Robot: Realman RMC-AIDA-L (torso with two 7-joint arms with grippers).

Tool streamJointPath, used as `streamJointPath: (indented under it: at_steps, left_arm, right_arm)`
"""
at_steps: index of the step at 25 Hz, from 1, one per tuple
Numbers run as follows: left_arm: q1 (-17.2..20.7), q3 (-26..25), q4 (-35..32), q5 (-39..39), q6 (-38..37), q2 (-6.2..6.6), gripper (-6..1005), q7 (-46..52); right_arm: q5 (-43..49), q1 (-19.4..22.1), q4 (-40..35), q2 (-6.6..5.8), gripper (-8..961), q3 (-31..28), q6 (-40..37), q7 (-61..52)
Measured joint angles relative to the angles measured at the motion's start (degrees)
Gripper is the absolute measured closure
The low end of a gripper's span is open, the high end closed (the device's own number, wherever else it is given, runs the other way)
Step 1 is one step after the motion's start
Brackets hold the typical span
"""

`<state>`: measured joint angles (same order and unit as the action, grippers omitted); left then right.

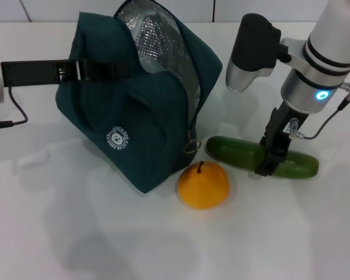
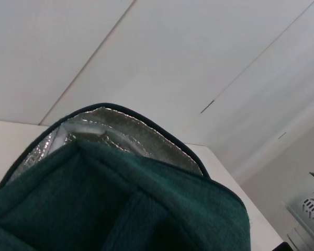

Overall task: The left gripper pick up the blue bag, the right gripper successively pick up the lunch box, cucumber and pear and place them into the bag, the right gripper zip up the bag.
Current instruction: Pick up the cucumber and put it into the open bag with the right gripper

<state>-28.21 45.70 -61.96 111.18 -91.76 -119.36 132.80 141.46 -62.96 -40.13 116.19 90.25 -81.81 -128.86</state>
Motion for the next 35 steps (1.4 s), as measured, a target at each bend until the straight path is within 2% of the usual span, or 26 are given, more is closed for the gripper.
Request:
streamJointPath:
  at_steps: [8,15,21,27,31,35]
  left_arm:
    - [0.09,-0.02,0.0,-0.84,0.0,0.0,961,-0.1]
    - [0.19,-0.01,0.0,-1.52,-0.34,0.0,961,-0.34]
    - [0.23,0.04,0.0,-2.04,-0.91,-0.06,961,-0.35]
    - [0.22,0.09,0.6,-2.17,-1.33,-0.09,961,-0.99]
    - [-0.02,0.09,1.92,-2.18,-1.32,-0.04,961,-1.8]
    - [-0.02,0.09,2.13,-2.18,-1.32,-0.02,961,-2.46]
  right_arm:
    - [2.71,0.28,-0.35,-0.19,317,-0.89,-0.15,-2.75]
    - [11.33,1.87,-1.35,-0.42,318,-10.74,-1.46,-4.36]
    - [15.5,5.43,-10.37,-0.67,318,-20.52,-3.65,-4.38]
    - [13.35,7.01,-21.6,-0.5,317,-28.59,-4.27,-4.47]
    - [7.98,8.22,-26.79,-0.71,317,-30.74,-3.08,-4.45]
    - [1.92,10.41,-32.84,-0.72,317,-30.48,0.57,-4.22]
